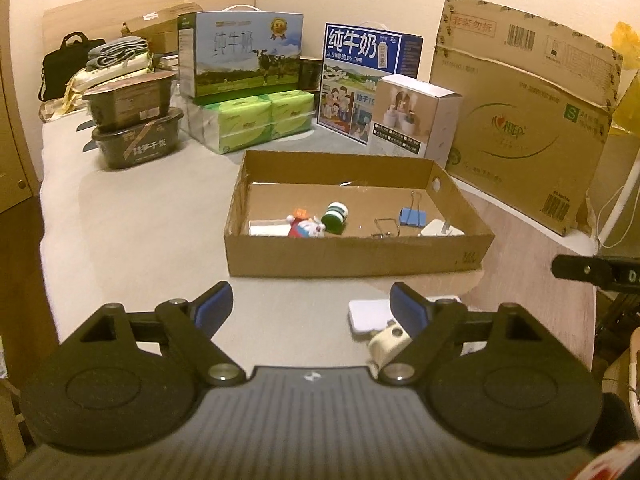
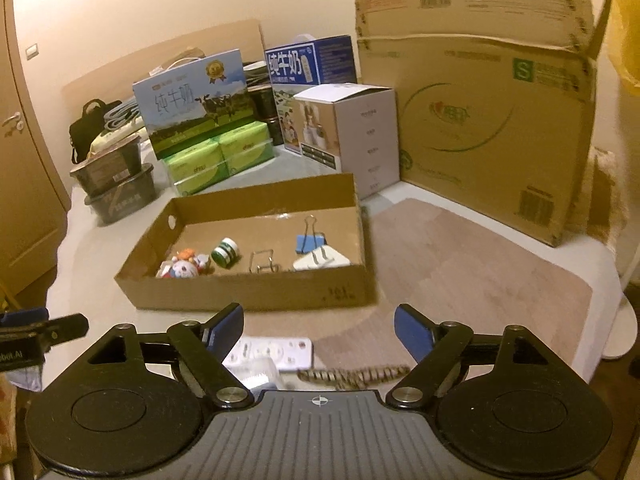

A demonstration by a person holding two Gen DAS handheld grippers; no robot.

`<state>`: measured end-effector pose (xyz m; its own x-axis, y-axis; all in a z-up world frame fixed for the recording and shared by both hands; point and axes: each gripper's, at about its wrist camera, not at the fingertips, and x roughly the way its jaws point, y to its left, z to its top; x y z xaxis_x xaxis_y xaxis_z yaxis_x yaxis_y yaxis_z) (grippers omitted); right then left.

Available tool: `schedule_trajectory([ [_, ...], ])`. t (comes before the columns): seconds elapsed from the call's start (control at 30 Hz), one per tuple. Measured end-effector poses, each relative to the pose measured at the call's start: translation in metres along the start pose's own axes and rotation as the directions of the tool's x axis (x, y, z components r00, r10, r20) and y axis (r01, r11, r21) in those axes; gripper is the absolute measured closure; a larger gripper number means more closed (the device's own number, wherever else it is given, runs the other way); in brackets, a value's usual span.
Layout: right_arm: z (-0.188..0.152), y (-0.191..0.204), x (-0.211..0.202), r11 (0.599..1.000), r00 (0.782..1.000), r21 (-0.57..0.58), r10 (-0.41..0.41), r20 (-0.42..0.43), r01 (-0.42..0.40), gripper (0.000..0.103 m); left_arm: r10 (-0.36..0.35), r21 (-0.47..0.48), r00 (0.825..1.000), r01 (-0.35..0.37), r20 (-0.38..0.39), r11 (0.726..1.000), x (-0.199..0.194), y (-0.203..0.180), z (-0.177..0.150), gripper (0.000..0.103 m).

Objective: Organize rigid objects
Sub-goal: 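Move both tools back toward the remaining loose objects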

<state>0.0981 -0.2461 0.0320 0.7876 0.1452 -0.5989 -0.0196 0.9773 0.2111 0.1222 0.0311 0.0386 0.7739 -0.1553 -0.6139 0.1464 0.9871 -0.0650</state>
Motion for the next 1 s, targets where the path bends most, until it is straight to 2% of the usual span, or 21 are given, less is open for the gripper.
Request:
schedule_trajectory([
  [0.53,-0.060,-0.022,-0.034,0.998,0.997,-0.007,-0.060,-0.041,0.060,0.020,-0.006,0.004,1.000,0.007,-0.024,1.000,-0.021,-0.010,-0.033,0.019],
  [1.0,-0.068,-0.025,-0.034,0.999,0.997,0.004,-0.053,-0.050,0.053,0.020,-0.026,0.022,0.999,0.027,-0.047,0.999,-0.015,-0.023,-0.042,0.019],
])
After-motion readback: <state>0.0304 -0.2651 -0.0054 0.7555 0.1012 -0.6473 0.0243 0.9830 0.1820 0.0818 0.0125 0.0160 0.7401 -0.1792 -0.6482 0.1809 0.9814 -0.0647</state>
